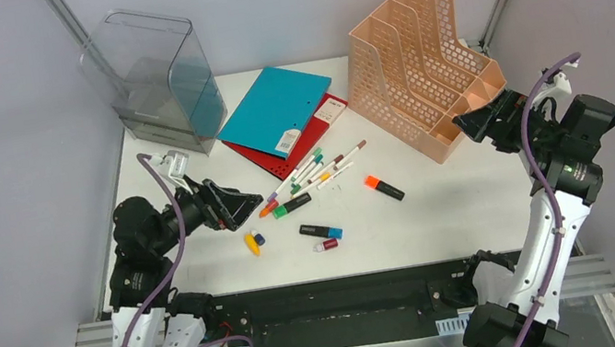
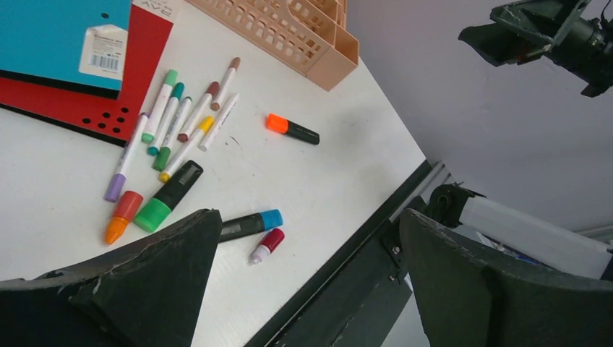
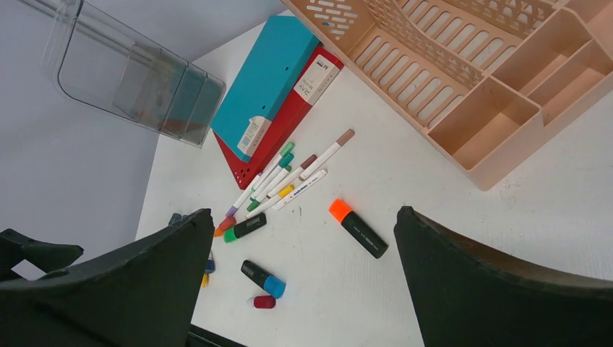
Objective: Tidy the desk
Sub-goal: Pick up the folder from the center of the board.
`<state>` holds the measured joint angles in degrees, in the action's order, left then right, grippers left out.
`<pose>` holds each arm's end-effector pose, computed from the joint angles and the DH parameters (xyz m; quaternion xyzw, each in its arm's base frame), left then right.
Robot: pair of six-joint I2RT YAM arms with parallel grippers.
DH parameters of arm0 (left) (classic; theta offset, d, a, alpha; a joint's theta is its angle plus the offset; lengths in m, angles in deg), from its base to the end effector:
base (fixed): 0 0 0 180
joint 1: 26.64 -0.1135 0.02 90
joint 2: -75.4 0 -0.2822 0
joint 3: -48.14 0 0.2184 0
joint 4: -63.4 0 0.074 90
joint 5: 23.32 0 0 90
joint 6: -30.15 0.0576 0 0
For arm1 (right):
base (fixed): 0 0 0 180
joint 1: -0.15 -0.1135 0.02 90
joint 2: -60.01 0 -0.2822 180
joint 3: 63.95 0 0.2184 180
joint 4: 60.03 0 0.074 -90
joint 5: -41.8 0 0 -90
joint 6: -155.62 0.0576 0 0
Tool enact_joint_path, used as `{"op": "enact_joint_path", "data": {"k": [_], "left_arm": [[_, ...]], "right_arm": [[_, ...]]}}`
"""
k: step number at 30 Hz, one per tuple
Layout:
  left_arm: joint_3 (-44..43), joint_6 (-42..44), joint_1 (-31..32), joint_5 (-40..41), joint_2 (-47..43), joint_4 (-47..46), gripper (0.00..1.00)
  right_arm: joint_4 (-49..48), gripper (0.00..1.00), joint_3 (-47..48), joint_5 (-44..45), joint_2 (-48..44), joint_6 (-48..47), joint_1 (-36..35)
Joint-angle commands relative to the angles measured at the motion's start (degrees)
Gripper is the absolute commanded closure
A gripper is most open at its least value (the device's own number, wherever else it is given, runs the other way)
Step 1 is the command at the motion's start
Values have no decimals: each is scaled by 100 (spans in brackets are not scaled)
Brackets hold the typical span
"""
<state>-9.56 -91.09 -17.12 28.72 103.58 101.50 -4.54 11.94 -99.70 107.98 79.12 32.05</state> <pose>0.0724 -0.0481 0.3366 0.0733 0.7439 -0.4459 0.4923 0.1269 -0.0259 0.3745 0.0896 0.7975 0.2921 0.5202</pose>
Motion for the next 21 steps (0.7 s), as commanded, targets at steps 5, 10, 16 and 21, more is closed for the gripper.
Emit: {"op": "enact_joint_path", "data": {"k": [5,10,16,21], "left_arm": [[285,-408,-29,-577,255,-868,1],[178,-892,-29,-510,310,-1416,1],[-689,-1979,-28,14,811,-1571,1],[-1941,-2517,-29,373,1236,-915,1]], "right_arm": [[-579,0,-193,-409,68,175,27],[-652,0,-266,-564,82,118,27],[-663,0,-332,-593,96,58,27],[-674,0,-369,-596,134,46,27]]}}
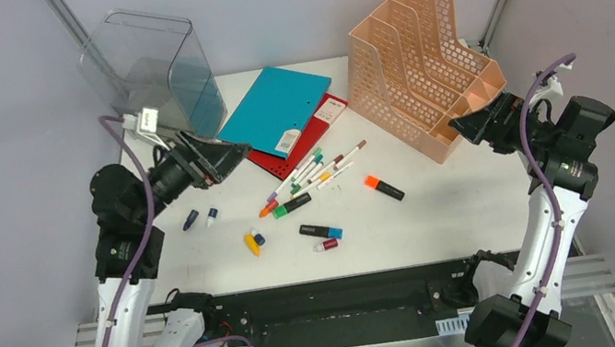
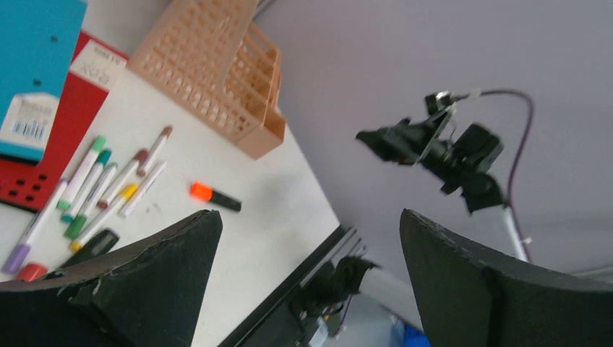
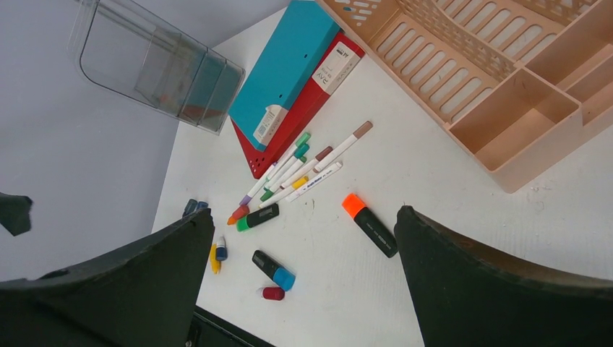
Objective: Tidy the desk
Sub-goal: Pick up the folder from the center of the board.
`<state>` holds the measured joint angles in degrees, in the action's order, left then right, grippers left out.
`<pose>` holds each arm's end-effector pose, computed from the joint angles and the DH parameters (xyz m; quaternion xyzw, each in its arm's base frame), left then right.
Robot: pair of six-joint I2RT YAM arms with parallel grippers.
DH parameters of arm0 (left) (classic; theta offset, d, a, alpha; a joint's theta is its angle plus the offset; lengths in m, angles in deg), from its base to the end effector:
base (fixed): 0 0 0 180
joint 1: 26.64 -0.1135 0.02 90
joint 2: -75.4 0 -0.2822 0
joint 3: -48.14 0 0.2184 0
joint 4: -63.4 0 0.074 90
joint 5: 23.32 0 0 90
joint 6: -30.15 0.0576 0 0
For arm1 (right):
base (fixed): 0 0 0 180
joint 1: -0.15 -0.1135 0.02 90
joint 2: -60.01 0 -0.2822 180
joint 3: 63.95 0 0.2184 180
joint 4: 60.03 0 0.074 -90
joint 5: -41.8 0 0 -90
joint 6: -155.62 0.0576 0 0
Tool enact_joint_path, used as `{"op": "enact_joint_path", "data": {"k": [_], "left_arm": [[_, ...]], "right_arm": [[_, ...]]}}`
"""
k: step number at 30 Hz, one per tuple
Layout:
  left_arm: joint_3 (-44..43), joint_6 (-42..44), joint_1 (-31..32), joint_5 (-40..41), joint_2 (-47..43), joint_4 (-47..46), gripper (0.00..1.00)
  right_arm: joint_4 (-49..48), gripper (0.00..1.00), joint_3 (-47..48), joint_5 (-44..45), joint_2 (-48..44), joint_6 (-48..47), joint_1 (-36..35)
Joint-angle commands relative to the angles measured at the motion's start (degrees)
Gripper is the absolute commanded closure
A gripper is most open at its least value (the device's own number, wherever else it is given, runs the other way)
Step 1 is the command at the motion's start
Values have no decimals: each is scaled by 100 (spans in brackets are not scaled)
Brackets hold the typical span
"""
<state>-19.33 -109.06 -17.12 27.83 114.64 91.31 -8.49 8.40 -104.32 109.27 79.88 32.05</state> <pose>0.1052 -0.0543 0.3960 -0.0039 0.7056 -0.5323 0.4678 0.1357 -0.0281 0.3624 0.0758 0.7919 0.3301 0.5082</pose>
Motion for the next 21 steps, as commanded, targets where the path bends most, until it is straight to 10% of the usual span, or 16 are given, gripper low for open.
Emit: {"op": "enact_joint_path", "data": {"k": [1,21], "left_arm": [[-1095,-808,-29,588,154,217,1],[-2083,-967,-29,758,594,1033,1]], "right_arm": [[-281,0,-46,-135,-2,-52,27],[-311,0,-265,292,247,-367,106]]}}
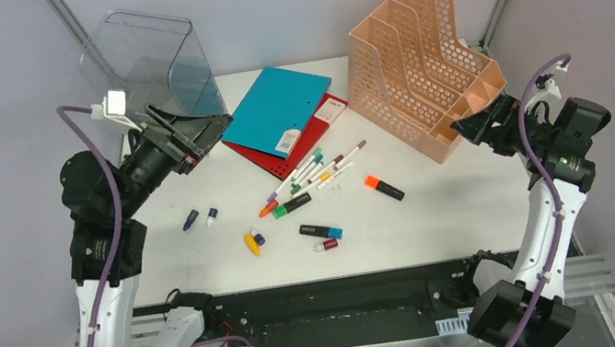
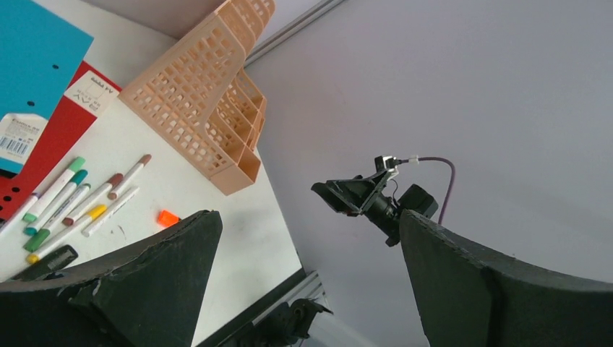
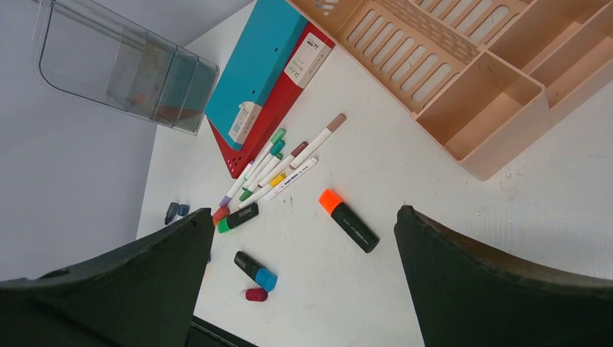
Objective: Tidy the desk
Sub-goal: Pick up the folder from the center of the board.
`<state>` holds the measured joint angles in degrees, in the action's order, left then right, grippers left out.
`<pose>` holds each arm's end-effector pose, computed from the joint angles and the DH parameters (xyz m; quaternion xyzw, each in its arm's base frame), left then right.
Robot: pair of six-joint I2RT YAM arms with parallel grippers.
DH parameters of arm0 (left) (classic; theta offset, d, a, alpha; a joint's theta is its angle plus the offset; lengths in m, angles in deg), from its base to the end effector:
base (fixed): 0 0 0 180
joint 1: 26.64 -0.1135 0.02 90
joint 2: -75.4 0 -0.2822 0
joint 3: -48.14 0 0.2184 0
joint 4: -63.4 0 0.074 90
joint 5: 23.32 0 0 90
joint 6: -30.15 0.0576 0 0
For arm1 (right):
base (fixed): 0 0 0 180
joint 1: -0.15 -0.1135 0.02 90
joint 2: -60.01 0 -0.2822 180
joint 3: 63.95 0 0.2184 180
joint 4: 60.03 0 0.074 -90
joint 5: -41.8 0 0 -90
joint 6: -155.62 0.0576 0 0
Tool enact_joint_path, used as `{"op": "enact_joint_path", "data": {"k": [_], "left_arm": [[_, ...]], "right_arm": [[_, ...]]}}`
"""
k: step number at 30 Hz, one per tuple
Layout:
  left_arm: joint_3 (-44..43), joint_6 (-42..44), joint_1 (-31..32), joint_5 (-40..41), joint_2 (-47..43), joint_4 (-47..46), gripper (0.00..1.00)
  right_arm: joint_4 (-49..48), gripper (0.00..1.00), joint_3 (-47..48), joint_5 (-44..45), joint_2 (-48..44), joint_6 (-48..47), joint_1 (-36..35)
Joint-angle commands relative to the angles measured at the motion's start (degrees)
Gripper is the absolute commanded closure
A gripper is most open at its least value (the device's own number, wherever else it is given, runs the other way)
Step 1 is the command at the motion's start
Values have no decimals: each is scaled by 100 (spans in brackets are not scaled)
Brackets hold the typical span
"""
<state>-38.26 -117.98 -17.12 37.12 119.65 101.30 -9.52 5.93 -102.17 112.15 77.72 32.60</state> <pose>0.0974 -0.0451 0.4662 -0.1004 0.6765 -0.5386 0.4920 0.1478 -0.0388 0.3445 0.0954 0.8063 0.3167 0.4904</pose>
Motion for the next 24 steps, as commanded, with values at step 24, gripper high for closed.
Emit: {"op": "enact_joint_path", "data": {"k": [24], "left_arm": [[314,388,-29,169,64,-227,1]], "right_arm": [[41,0,135,-7,114,-337,-101]]}}
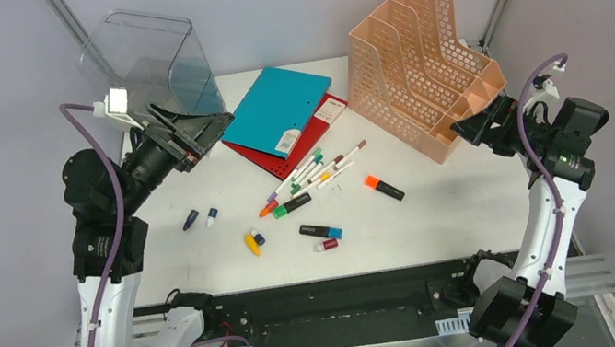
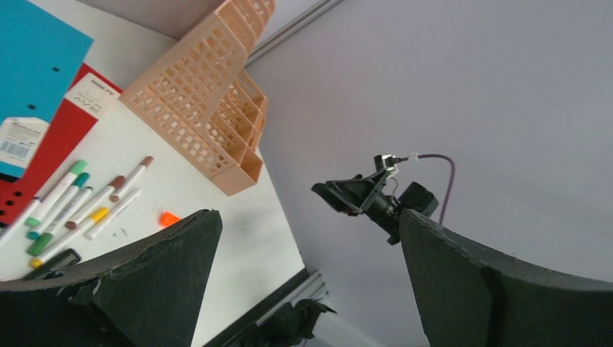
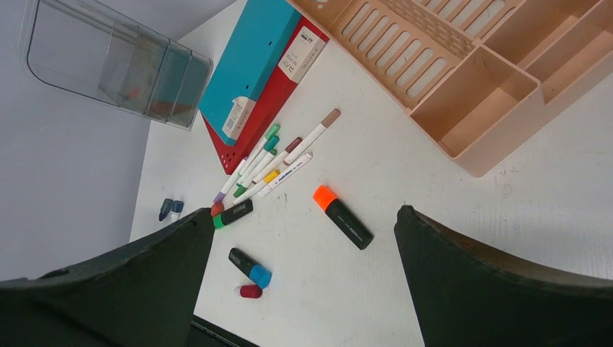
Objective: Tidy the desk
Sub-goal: Pick up the folder from the center of the board.
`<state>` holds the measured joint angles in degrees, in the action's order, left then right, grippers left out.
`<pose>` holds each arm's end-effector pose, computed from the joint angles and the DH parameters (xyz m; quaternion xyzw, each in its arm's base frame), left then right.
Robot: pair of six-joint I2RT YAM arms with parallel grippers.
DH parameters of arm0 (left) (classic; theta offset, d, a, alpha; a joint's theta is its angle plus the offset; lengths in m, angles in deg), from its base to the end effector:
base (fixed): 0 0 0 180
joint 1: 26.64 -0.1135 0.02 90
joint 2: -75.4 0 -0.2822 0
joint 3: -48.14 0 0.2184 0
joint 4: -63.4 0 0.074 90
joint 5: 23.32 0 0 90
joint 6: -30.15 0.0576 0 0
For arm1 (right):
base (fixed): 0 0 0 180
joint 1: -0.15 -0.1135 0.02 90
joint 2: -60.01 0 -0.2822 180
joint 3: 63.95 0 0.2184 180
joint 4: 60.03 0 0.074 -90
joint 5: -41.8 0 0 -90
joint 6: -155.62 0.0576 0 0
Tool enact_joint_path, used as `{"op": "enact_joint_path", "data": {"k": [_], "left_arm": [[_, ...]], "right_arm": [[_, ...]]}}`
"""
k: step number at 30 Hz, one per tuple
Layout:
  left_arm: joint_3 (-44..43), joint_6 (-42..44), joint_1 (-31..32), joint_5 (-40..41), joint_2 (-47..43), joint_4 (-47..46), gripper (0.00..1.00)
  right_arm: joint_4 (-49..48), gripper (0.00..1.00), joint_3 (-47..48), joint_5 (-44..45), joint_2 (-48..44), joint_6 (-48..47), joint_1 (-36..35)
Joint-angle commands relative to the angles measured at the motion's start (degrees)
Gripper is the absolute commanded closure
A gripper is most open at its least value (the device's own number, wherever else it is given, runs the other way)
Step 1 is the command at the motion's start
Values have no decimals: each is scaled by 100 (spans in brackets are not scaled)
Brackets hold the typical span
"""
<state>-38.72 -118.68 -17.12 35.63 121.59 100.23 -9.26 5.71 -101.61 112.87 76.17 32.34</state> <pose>0.1069 -0.0480 0.4677 -0.0969 0.6797 -0.5466 0.4795 0.1503 -0.0400 0.3411 0.0908 0.8113 0.3109 0.4866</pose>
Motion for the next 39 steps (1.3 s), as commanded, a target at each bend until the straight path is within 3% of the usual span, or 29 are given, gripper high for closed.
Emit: {"op": "enact_joint_path", "data": {"k": [1,7,15,21,30,39], "left_arm": [[559,687,-29,376,-181,-147,1],[2115,1814,-29,147,-689,-1228,1],[2642,2683,205,-759,-90,-1593,1],[2504,3480,1303,225,712,-1103,1],[2183,3936,2154,1406,1880,-942,1],[1312,4645,2564,2657,3211,-744,1]], "right_arm": [[20,0,165,-103,59,-238,-93],[427,0,328,-689,261,-1315,-357],[2160,0,868,-1723,749,-3944,-912],[3657,0,934,-1888,983,-5950,-1133],[3589,0,835,-1165,1183,-5923,-1521],[3172,0,722,-537,1150,-5500,-1704]]}}
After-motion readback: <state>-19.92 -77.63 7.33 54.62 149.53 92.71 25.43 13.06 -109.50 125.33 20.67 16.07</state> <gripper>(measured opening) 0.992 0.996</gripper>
